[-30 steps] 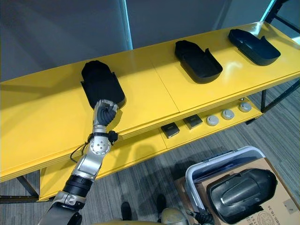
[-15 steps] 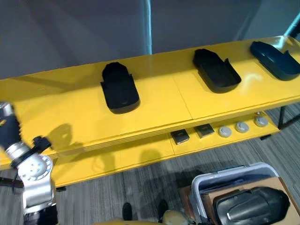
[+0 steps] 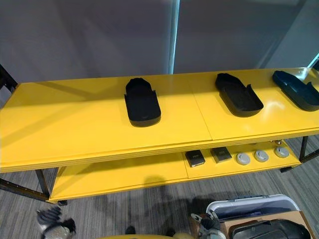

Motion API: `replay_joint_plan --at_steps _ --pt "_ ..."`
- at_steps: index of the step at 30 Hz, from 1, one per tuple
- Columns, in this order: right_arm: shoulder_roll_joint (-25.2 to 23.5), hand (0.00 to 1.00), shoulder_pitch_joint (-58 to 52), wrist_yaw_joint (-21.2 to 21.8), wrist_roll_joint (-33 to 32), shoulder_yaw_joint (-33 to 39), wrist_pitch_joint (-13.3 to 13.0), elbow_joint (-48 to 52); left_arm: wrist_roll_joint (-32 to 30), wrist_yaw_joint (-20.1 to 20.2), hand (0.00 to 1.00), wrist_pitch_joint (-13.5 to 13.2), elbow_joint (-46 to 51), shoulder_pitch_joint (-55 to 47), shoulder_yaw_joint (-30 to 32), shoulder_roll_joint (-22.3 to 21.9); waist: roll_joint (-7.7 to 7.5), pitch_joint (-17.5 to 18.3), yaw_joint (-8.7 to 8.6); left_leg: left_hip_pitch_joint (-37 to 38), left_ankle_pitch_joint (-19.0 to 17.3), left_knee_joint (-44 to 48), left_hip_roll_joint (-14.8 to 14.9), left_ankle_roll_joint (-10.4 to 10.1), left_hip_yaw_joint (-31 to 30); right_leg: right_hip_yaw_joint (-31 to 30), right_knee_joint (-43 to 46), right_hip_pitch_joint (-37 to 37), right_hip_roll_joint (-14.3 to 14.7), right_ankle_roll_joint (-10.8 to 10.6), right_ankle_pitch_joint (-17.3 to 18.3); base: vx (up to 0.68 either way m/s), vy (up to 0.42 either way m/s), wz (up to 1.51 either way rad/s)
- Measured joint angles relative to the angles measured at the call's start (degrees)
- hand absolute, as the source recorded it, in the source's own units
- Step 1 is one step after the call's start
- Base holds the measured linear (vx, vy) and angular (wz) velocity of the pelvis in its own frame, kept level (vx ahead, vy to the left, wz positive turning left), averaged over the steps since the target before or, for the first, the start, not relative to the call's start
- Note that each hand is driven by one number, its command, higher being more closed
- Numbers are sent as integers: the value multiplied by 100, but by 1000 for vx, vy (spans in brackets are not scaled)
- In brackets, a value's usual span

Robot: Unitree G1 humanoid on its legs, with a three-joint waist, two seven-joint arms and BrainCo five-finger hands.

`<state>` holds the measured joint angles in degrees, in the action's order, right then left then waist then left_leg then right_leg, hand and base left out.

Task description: Walk over and take plastic housings, then place them on the shelf

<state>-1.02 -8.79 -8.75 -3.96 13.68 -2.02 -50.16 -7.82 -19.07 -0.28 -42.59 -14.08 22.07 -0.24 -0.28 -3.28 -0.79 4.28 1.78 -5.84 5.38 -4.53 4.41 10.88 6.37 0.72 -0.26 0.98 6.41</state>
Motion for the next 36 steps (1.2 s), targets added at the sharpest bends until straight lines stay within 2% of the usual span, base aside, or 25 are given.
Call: replay_joint_plan --at_steps 5,10,14,17,19,20,23,25,26,29,30,33,35,36 --pt "127 0 73 1 -4 219 7 -300 58 420 0 -18 -549 191 -335 29 74 -41 -17 -1 -5 -1 3 -39 18 -30 -62 5 16 -2 -1 13 1 -2" --pt "164 0 277 1 -1 378 10 -499 60 551 0 -31 -805 297 -595 122 167 -104 -135 74 -52 31 3 -87 88 -132 -81 8 32 -5 -8 54 6 -8" --pt "150 0 320 1 -1 382 12 -528 55 654 0 -33 -858 386 -653 174 175 -155 -138 166 -109 35 23 -105 181 -202 -165 107 64 1 -21 55 5 -12" --pt "139 0 447 2 -1 380 6 -520 50 658 0 -31 -875 408 -680 187 162 -223 -140 212 -304 205 60 -112 401 -450 -138 102 116 2 -19 30 14 -41" --pt "146 0 506 0 -2 364 -1 -416 47 658 0 -32 -870 553 -690 176 169 -367 -130 -76 -676 880 64 -102 442 -630 39 -27 110 -10 29 -3 4 -37" --pt "146 0 515 -2 -2 344 0 -359 47 658 0 -32 -866 590 -690 170 181 -377 -131 -181 -738 1034 59 -106 428 -664 89 -102 107 -15 41 -4 8 -34" --pt "169 0 680 -9 2 253 -3 -225 57 644 0 -48 -845 793 -690 150 142 -479 -90 -523 -794 1522 -48 -53 -6 -1041 372 -485 51 -23 49 -4 6 -55" --pt "209 0 766 -25 7 98 -2 -197 78 633 0 -52 -845 870 -691 83 197 -496 -86 -554 -1010 1707 -32 -65 -239 -1267 498 -600 115 -49 63 1 38 -73" --pt "180 0 771 -44 8 98 -1 -76 110 633 0 -74 -845 942 -699 37 219 -508 -135 -544 -1202 1810 -5 -60 -291 -1395 600 -656 171 -86 85 1 70 -50" --pt "151 0 800 -113 14 101 -4 45 114 631 0 -98 -828 1149 -816 41 182 -542 -130 -551 -1480 1945 26 21 -132 -1707 744 -832 256 -176 43 -46 123 -66" --pt "125 0 886 -113 17 96 -1 48 114 628 0 -106 -748 1215 -816 47 101 -617 -127 -590 -1543 2082 0 94 110 -1971 771 -937 266 -275 -26 -121 178 -114" --pt "142 0 1022 -121 141 81 15 152 76 608 0 -144 -725 1392 -853 96 40 -766 -103 -850 -1731 2388 -26 253 757 -2670 549 -1265 328 -549 -449 -166 181 -125" --pt "142 0 1025 -135 221 43 48 171 41 590 0 -147 -723 1457 -927 153 42 -835 -135 -1037 -1792 2588 59 377 1156 -2654 102 -1363 274 -624 -960 -208 144 -116" --pt "140 0 987 -133 231 33 71 171 41 564 0 -145 -724 1511 -998 129 74 -882 -120 -1109 -1806 2663 140 467 1469 -2344 -7 -1414 214 -568 -1078 -201 100 -94"
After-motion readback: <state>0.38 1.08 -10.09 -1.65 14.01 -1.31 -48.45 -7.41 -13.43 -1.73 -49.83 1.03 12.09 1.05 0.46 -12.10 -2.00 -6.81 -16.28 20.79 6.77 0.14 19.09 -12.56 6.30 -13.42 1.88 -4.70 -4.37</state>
